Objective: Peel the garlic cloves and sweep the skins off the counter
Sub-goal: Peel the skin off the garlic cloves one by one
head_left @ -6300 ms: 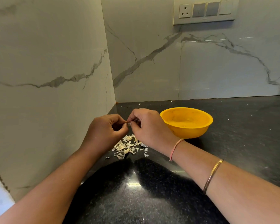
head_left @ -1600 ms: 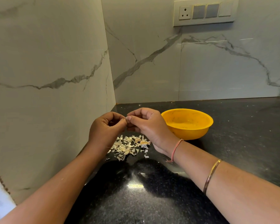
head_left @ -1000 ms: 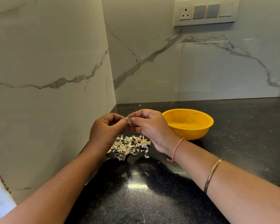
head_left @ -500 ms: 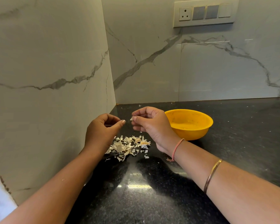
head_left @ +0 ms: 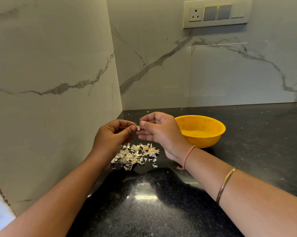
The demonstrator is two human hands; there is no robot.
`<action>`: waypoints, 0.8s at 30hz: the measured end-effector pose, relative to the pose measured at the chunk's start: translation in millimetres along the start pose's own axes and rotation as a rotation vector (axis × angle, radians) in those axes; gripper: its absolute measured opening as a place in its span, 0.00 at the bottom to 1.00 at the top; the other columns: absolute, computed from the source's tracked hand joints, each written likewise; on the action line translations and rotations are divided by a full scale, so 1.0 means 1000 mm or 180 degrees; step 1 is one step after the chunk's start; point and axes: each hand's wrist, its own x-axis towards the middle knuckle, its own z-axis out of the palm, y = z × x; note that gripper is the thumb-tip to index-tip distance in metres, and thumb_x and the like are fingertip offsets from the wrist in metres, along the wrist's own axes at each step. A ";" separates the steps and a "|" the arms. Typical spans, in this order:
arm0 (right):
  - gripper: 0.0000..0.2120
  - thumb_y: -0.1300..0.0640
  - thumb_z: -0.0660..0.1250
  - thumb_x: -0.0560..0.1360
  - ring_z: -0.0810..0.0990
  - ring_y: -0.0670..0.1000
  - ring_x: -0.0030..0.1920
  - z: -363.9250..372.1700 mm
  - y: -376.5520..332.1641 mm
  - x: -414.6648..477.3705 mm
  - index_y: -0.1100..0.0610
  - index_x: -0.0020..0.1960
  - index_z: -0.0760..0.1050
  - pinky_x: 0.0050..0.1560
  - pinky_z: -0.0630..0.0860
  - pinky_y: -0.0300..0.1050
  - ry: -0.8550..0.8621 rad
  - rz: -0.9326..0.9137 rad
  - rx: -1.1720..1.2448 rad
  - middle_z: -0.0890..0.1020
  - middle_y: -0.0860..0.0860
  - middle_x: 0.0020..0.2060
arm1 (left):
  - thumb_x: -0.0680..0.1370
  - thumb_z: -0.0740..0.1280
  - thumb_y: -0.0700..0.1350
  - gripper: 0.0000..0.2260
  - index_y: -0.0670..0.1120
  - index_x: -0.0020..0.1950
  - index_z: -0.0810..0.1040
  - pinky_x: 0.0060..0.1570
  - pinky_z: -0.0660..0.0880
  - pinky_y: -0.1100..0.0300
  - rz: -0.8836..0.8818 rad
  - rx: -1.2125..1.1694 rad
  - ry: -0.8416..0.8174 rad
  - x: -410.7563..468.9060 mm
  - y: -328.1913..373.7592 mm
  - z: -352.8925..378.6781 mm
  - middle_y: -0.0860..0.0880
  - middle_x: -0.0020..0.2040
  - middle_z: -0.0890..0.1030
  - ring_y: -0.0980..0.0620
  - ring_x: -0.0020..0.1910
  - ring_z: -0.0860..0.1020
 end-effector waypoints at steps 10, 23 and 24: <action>0.05 0.61 0.65 0.77 0.83 0.48 0.40 0.004 0.012 0.000 0.60 0.49 0.79 0.46 0.80 0.45 0.0102 -0.0635 -0.2301 0.82 0.52 0.44 | 0.72 0.69 0.40 0.02 0.42 0.42 0.80 0.36 0.79 0.67 -0.0395 -0.0702 0.0278 0.002 0.002 -0.001 0.50 0.32 0.82 0.59 0.31 0.79; 0.06 0.58 0.66 0.76 0.80 0.47 0.42 0.003 0.004 0.001 0.57 0.52 0.79 0.45 0.80 0.42 -0.0087 -0.0923 -0.2086 0.81 0.49 0.42 | 0.67 0.71 0.48 0.09 0.43 0.41 0.80 0.41 0.80 0.61 -0.0319 -0.0206 0.0267 0.000 -0.001 -0.001 0.49 0.33 0.82 0.54 0.34 0.79; 0.06 0.58 0.67 0.75 0.81 0.48 0.42 0.003 0.005 0.001 0.58 0.51 0.79 0.45 0.81 0.45 -0.0130 -0.0860 -0.2003 0.82 0.50 0.41 | 0.69 0.70 0.47 0.08 0.43 0.41 0.80 0.40 0.80 0.62 -0.0293 -0.0128 0.0237 0.000 -0.001 0.000 0.49 0.33 0.81 0.54 0.34 0.79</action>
